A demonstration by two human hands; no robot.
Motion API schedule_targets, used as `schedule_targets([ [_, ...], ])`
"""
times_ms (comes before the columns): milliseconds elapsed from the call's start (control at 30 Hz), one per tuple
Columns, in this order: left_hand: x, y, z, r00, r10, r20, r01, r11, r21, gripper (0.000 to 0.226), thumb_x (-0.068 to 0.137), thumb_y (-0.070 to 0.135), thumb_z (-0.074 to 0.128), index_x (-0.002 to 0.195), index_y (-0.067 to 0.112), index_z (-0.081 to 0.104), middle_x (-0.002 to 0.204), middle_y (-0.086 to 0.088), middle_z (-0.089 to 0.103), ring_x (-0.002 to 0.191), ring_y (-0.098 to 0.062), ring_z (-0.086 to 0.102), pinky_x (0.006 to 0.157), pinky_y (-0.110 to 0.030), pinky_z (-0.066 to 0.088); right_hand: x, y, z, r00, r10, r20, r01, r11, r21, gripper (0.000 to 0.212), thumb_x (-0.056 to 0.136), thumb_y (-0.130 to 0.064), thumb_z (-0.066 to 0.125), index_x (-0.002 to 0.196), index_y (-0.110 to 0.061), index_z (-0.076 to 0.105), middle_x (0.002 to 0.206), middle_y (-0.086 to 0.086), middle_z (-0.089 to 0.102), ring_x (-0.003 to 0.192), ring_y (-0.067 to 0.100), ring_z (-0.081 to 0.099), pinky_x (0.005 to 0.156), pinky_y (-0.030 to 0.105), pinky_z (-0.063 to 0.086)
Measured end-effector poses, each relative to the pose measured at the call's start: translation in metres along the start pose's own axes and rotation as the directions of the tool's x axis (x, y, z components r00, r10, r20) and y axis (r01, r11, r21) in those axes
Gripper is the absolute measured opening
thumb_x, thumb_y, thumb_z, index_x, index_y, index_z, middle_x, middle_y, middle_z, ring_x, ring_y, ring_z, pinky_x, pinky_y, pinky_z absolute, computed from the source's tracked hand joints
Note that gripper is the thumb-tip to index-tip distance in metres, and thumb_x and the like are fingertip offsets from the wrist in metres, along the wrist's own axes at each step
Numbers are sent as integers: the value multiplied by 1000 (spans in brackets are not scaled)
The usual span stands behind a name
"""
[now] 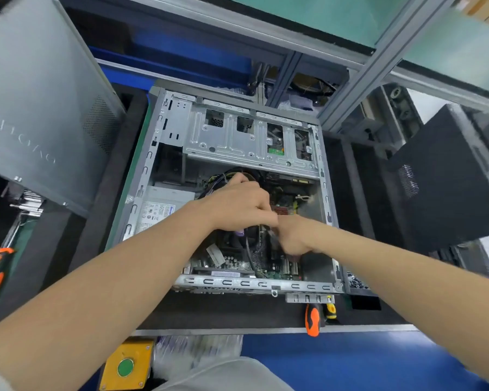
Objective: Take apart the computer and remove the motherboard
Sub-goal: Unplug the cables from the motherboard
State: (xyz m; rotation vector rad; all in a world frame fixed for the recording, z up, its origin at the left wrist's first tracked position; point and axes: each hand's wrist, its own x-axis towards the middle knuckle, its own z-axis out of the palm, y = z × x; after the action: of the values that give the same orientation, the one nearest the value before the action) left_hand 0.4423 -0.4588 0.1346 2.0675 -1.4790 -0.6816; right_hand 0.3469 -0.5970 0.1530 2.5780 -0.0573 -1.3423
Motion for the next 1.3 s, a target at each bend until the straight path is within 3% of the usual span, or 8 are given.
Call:
schedule_targets([
  [133,5,2,6,991,-7,-133,36,976,216,54,90,59,46,54,19,53,74,4,68,72,-14,60,104,-37,28,7,-7,21,987,77,-143,-55,986,155,35,107,-23,44,131,-2,57,124,16,63,107,32,64,85,36,53],
  [233,3,7,7,991,24,-135,8,973,231,11,81,43,58,86,35,64,93,15,60,92,-10,55,107,-44,31,10,-5,26,944,213,-251,-159,963,219,27,100,-14,51,124,-6,60,119,14,65,98,31,65,79,37,58],
  [267,2,7,8,995,23,-100,2,969,245,20,79,39,60,98,37,63,101,15,58,102,-12,52,110,-43,28,10,-5,26,931,244,-273,-189,959,212,32,98,-11,53,128,-6,57,121,14,63,103,31,64,81,38,58],
  [400,2,17,10,993,-79,89,26,875,483,62,74,33,57,135,24,55,135,2,53,133,-18,43,120,-44,18,19,3,23,901,173,-397,-216,974,-66,54,97,-17,61,144,0,40,138,19,46,128,33,47,103,39,45],
  [533,16,35,13,952,-252,173,105,800,591,59,86,36,47,142,18,52,149,-5,48,142,-20,36,121,-49,15,31,14,16,904,141,-404,-283,905,-318,49,103,-26,49,147,-5,42,140,14,47,129,30,41,102,37,39],
  [667,38,47,13,914,-342,216,182,824,536,65,86,40,41,145,15,52,155,-5,45,145,-20,35,122,-47,14,38,13,6,923,177,-342,-325,833,-447,35,102,-20,47,134,-10,57,128,8,58,114,27,60,76,35,50],
  [800,50,38,16,890,-404,213,255,826,502,67,91,38,37,153,15,41,158,-5,42,146,-23,35,121,-49,13,38,9,0,911,244,-333,-387,787,-480,31,97,-9,46,121,-1,64,112,11,63,74,27,69,39,30,39],
  [1300,74,22,41,837,-488,248,277,768,577,78,93,42,33,164,32,3,172,5,1,159,-20,-3,121,-59,-7,46,17,-3,902,298,-311,-425,739,-523,27,87,-4,45,101,-4,68,85,5,63,43,21,48,35,23,34],
])
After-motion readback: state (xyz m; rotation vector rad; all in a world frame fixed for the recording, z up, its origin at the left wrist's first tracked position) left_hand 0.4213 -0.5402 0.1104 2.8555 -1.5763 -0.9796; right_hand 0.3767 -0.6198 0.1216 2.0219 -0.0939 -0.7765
